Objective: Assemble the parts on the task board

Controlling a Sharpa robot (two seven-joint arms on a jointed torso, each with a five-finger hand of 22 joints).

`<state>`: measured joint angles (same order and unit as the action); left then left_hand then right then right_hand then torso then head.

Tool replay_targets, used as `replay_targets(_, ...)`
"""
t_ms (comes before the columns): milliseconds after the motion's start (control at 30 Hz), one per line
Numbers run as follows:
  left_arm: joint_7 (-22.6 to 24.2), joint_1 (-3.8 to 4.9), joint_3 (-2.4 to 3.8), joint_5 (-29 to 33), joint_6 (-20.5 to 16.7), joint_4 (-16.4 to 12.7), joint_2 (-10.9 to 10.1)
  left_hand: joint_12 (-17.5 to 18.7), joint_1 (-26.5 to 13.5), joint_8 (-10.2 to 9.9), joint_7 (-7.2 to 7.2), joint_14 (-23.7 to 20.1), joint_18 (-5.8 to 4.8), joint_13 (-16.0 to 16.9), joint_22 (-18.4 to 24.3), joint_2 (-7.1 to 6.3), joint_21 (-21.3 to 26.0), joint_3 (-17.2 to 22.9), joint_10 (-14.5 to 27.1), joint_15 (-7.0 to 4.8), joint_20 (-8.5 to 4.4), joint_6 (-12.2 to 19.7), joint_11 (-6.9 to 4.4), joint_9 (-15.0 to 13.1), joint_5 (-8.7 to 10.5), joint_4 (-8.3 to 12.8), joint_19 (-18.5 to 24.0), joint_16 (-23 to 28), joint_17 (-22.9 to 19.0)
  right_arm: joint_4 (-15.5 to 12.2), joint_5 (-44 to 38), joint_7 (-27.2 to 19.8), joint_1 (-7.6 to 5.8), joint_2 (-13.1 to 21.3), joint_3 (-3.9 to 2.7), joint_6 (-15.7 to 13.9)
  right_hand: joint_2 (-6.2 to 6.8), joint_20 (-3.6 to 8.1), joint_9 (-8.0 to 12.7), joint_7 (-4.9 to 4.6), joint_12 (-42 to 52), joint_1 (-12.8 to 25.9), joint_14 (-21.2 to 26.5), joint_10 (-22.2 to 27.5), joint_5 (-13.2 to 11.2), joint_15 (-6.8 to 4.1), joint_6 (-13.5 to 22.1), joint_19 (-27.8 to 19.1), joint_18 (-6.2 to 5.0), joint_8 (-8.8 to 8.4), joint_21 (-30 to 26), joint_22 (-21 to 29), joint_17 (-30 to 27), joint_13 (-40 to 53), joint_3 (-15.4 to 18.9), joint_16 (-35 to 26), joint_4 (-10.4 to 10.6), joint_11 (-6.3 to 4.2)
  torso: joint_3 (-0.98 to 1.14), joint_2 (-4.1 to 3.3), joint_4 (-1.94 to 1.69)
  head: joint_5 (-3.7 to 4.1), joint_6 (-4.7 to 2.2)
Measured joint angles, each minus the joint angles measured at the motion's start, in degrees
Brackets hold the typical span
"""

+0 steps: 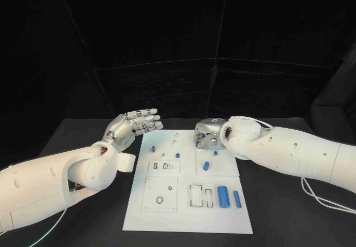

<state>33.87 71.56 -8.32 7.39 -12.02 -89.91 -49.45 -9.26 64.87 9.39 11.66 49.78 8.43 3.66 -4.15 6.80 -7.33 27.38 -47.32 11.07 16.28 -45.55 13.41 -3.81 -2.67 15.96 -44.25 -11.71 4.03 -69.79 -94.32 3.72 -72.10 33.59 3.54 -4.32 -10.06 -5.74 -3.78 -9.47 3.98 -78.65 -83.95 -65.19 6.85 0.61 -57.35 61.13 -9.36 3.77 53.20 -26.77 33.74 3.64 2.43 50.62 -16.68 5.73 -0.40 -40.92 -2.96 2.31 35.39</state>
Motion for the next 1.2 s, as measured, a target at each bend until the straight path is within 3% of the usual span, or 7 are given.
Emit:
replay_targets(133,0.0,0.02,0.0,0.0,0.1,0.0,0.0,0.0,0.0,0.0,0.0,0.0,0.0,0.0,0.0,-0.03,0.0,0.0,0.0,0.0,0.0,0.0,0.0,0.0,0.0,0.0,0.0,0.0,0.0,0.3,-0.1,0.0,0.0,-0.1,-0.01,0.3,0.0,-0.12,0.0,-0.11,0.0,0.0,0.0,0.0,0.0,0.0,-0.1,-0.1,0.0,0.0,0.7,-0.4,0.9,0.0,-1.1,1.1,0.0,0.0,-0.01,-0.04,0.0,-0.09,0.12)
replay_targets(200,0.0,0.03,0.0,0.0,0.2,0.0,0.0,0.0,-0.3,0.0,0.0,0.0,0.0,0.0,0.0,-0.26,0.0,0.2,0.0,0.0,0.0,0.0,0.0,0.0,0.0,-0.2,0.0,0.0,0.0,0.5,-0.1,0.1,0.0,-0.2,-0.01,0.4,-0.08,0.01,0.0,-0.07,0.0,-0.1,0.0,-0.7,0.0,0.0,-0.7,-0.6,-0.88,0.0,1.4,-0.8,1.9,0.0,-2.3,2.3,0.0,-0.01,-0.01,-0.04,0.0,-0.14,0.15)
replay_targets(267,0.0,0.04,0.0,0.0,0.3,0.0,0.0,0.0,-0.3,0.0,0.0,0.0,0.0,0.0,0.0,-0.26,0.0,0.2,0.0,0.0,0.0,0.0,0.0,0.0,0.0,-0.2,0.0,0.0,0.0,0.6,-0.1,0.1,0.0,-0.2,-0.01,0.4,0.07,0.01,0.0,-0.2,0.0,-1.0,0.0,-0.9,0.0,0.0,-0.8,-0.6,-0.91,0.0,1.9,-1.1,3.0,0.0,-3.4,3.4,-0.1,-0.19,-0.01,-0.04,0.0,-0.15,0.2)
replay_targets(433,-0.1,0.05,0.0,0.0,0.3,0.1,0.0,-0.3,-0.3,0.2,0.0,0.0,-0.01,0.0,0.0,-0.26,0.0,0.2,0.0,0.0,0.0,0.0,0.0,0.0,0.0,-0.2,0.0,0.0,0.0,0.7,-0.2,0.1,-0.01,-0.2,-0.02,0.0,0.11,0.22,0.0,-0.33,0.2,-1.7,0.0,-2.0,-1.3,0.0,-1.9,-0.8,-0.91,0.0,4.8,-3.4,7.2,-0.1,-8.4,7.6,0.0,-0.12,-0.05,-0.04,0.01,-0.15,0.25)
replay_targets(600,-0.1,0.07,0.0,0.0,0.4,0.1,0.0,-0.3,-0.3,0.2,0.0,0.0,0.0,0.0,0.0,-0.26,0.0,0.4,0.0,0.0,0.0,0.0,0.0,0.0,0.0,-0.1,0.0,0.0,0.0,0.4,-0.2,0.1,-0.01,-0.1,0.01,-0.9,2.68,-0.07,0.0,-0.25,0.2,0.9,0.0,-2.9,-1.5,0.0,-2.7,-1.6,-0.91,0.0,7.6,-6.0,9.0,-0.1,-15.2,10.3,0.2,-0.21,-0.09,-0.05,0.01,-0.18,0.25)
replay_targets(967,-0.1,0.14,0.0,0.0,0.9,0.2,-0.1,-0.3,-0.7,0.2,0.0,0.0,-0.01,0.0,0.0,-0.25,0.0,0.6,0.0,0.0,0.0,0.0,0.01,0.0,0.0,-0.2,0.0,-0.2,0.0,-1.3,0.8,0.1,0.01,-0.1,-0.01,-5.8,5.15,-0.08,0.0,-0.25,0.2,3.3,0.0,-3.0,-1.5,0.0,-2.7,-1.6,-0.91,0.0,8.9,-7.0,9.9,0.0,-20.8,11.7,0.6,-0.3,-0.15,-0.07,0.05,-0.25,-0.02)
replay_targets(1200,-0.1,0.17,0.01,0.0,1.2,0.3,-0.1,-0.3,-0.7,0.2,0.0,0.0,-0.01,0.0,0.0,-0.24,0.0,0.6,0.0,0.0,0.0,0.0,0.01,0.0,0.0,-0.2,0.0,-0.2,0.0,0.4,1.4,0.8,0.0,-2.1,-0.07,-9.9,5.68,-0.29,0.0,-0.25,0.2,3.9,0.0,-2.8,-1.5,0.0,-2.7,-1.8,-0.9,0.0,9.1,-7.2,10.1,0.1,-21.9,12.2,0.9,-0.08,-0.16,-0.16,-0.01,-0.31,-0.24)
